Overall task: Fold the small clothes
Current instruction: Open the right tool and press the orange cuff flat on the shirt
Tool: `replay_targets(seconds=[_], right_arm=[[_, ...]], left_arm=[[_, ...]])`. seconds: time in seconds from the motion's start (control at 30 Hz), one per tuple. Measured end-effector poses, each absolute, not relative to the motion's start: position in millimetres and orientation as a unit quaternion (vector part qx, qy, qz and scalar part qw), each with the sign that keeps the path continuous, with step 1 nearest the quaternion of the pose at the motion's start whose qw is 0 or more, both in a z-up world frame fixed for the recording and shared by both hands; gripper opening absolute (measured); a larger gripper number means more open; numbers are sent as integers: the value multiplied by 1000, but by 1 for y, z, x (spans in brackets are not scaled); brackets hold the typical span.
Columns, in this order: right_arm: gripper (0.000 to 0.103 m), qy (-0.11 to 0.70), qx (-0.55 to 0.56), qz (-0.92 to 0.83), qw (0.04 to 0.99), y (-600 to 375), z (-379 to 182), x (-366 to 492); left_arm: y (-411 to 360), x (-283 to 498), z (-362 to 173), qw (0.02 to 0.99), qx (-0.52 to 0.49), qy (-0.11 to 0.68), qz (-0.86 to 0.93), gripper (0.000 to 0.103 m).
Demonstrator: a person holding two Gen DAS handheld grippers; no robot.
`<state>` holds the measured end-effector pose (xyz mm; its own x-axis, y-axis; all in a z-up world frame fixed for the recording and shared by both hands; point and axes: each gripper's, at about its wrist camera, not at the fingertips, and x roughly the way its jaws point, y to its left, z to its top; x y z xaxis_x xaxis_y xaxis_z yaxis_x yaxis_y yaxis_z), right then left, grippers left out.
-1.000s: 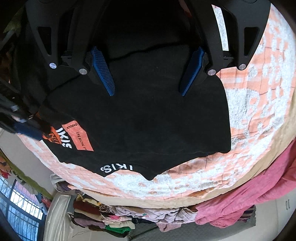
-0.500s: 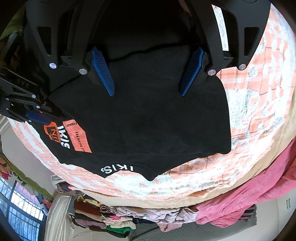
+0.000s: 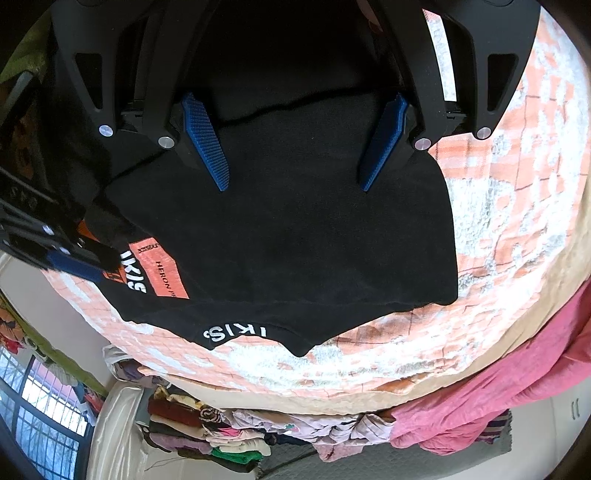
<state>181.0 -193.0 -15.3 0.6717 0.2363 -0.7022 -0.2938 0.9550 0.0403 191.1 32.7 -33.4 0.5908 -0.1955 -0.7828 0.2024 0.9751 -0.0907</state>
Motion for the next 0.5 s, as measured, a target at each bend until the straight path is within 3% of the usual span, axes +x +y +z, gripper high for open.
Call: replay_targets(seconds=[0.2, 0.5], right_arm=[[47, 415, -85, 101, 900, -190, -48, 202], [53, 399, -50, 93, 911, -212, -43, 192]], left_arm=[[33, 191, -34, 892, 2, 439, -113, 65], [33, 190, -34, 892, 3, 438, -113, 65]])
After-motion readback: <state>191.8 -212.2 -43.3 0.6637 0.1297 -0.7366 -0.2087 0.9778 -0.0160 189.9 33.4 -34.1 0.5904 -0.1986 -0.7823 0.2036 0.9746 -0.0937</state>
